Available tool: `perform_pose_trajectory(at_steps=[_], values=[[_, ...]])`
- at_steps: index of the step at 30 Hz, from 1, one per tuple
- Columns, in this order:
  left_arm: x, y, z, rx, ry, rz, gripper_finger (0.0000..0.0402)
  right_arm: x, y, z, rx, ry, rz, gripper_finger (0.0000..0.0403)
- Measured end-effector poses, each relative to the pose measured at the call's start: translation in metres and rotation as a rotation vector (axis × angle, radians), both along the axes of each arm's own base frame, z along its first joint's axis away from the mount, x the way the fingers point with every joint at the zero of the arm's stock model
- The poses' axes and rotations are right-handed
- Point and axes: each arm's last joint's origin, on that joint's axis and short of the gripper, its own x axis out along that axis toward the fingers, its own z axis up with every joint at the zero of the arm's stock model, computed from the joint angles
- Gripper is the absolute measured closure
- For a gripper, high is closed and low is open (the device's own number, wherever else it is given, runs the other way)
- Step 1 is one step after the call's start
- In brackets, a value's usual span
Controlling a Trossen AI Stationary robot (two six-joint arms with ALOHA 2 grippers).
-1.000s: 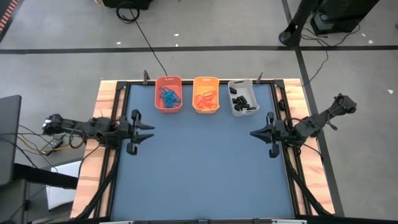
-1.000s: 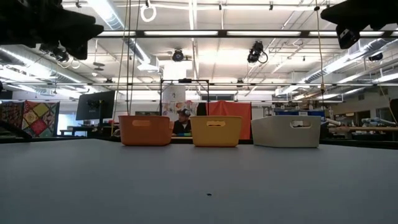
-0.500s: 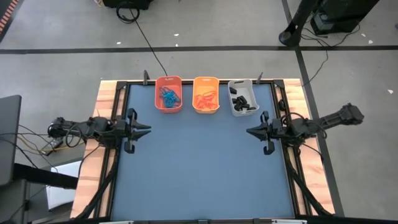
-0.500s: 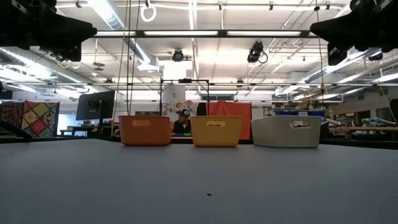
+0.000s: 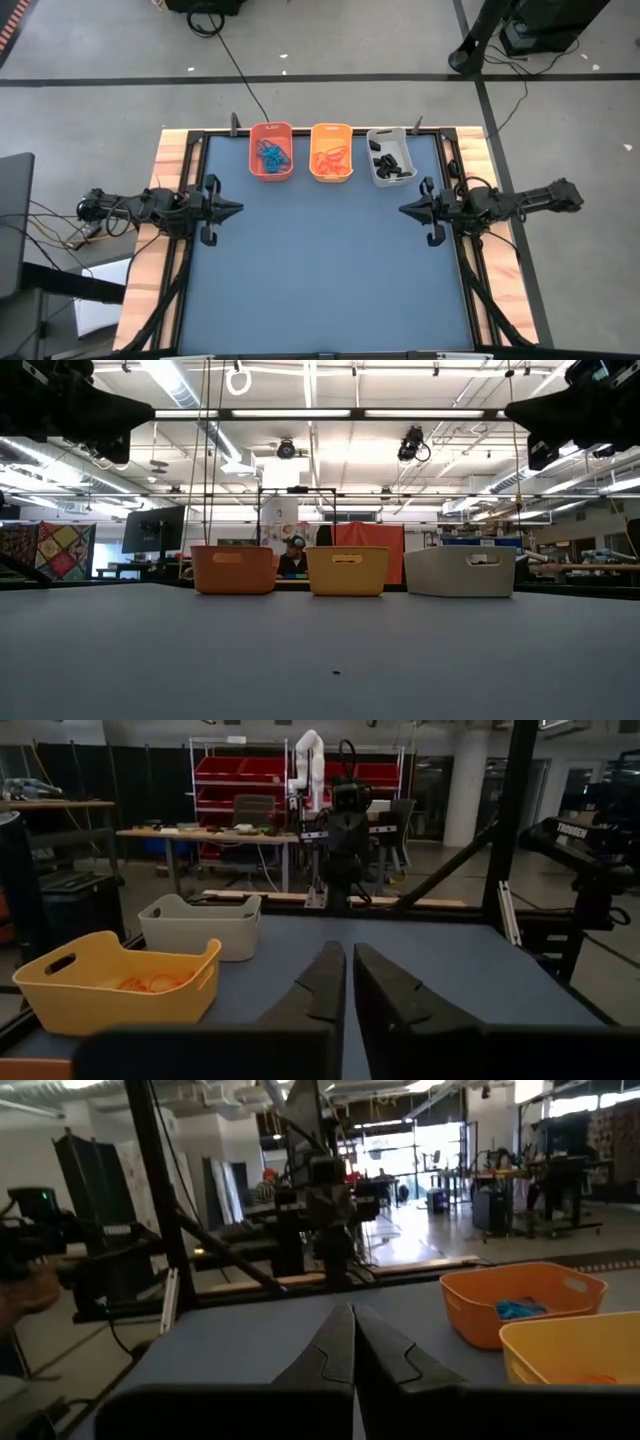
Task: Sort rubber bands into baskets
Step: Return to Home Position
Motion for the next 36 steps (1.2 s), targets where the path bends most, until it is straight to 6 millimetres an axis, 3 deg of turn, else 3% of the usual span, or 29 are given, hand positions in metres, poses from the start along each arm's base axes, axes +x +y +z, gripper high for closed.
perform_pose_trajectory(at_steps=[10, 21, 36], values=[[0.001, 0.001, -0.006, -0.014, 0.031, 0.042, 0.0395, -0.011, -0.001, -0.003, 0.013, 0.007, 0.012, 0.0395], [0.009, 0.000, -0.032, -0.032, 0.020, 0.045, 0.0396, -0.011, -0.003, -0.020, 0.028, 0.010, -0.002, 0.0394], [0.010, -0.001, -0.033, -0.056, 0.021, 0.024, 0.0396, -0.011, -0.004, -0.024, -0.041, 0.053, -0.067, 0.0385]])
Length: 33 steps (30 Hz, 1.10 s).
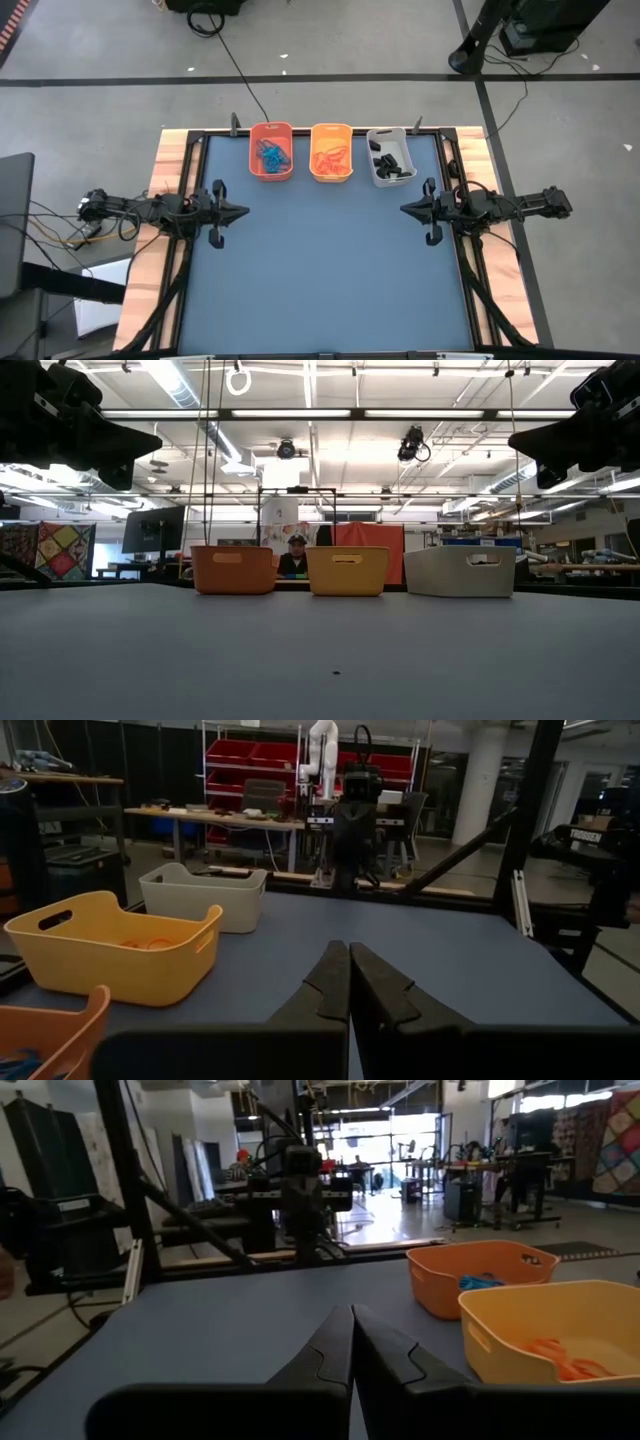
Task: Sort rubber bands into baskets
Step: Return to Home Position
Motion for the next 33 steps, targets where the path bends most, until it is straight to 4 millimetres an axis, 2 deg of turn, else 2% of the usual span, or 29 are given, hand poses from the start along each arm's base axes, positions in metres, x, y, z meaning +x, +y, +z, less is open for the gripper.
perform_pose_trajectory(at_steps=[33], values=[[-0.0001, 0.0002, 0.0010, -0.003, -0.012, 0.007, 0.0396, 0.0000, 0.0000, 0.0001, 0.001, 0.000, 0.000, 0.0380]])
